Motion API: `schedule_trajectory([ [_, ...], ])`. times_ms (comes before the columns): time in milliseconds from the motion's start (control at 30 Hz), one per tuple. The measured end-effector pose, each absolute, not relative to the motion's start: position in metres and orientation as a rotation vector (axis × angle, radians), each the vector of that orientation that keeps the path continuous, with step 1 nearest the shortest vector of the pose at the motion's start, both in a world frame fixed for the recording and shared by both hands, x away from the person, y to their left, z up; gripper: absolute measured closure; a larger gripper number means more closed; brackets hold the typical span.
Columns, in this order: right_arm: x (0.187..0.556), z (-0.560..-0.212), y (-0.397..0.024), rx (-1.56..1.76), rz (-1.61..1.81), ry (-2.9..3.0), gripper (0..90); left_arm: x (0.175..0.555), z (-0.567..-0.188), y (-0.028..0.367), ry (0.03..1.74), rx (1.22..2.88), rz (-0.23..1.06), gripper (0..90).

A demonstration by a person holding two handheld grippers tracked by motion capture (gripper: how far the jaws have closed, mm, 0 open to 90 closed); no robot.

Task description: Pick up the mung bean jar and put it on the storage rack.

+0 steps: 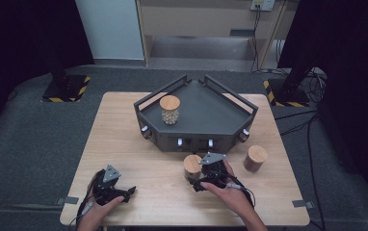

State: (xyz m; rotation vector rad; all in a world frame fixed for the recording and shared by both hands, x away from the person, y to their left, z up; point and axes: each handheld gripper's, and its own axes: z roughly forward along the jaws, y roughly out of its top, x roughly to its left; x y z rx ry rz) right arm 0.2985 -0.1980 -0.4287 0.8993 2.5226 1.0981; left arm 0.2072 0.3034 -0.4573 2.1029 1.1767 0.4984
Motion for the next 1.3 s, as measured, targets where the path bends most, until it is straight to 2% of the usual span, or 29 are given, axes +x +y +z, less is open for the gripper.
schedule_trajectory([
  [533,0.306,-0.432,-0.183,0.930,1.100,2.512,16.8,0.207,-0.457,0.304,1.176,2.102,0.498,0.6],
  [700,0.304,-0.434,-0.178,0.922,1.111,2.503,24.6,0.207,-0.457,0.304,1.176,2.102,0.497,0.5],
  [1300,0.289,-0.411,-0.175,0.860,1.054,2.523,25.5,0.207,-0.457,0.304,1.176,2.103,0.497,0.5],
])
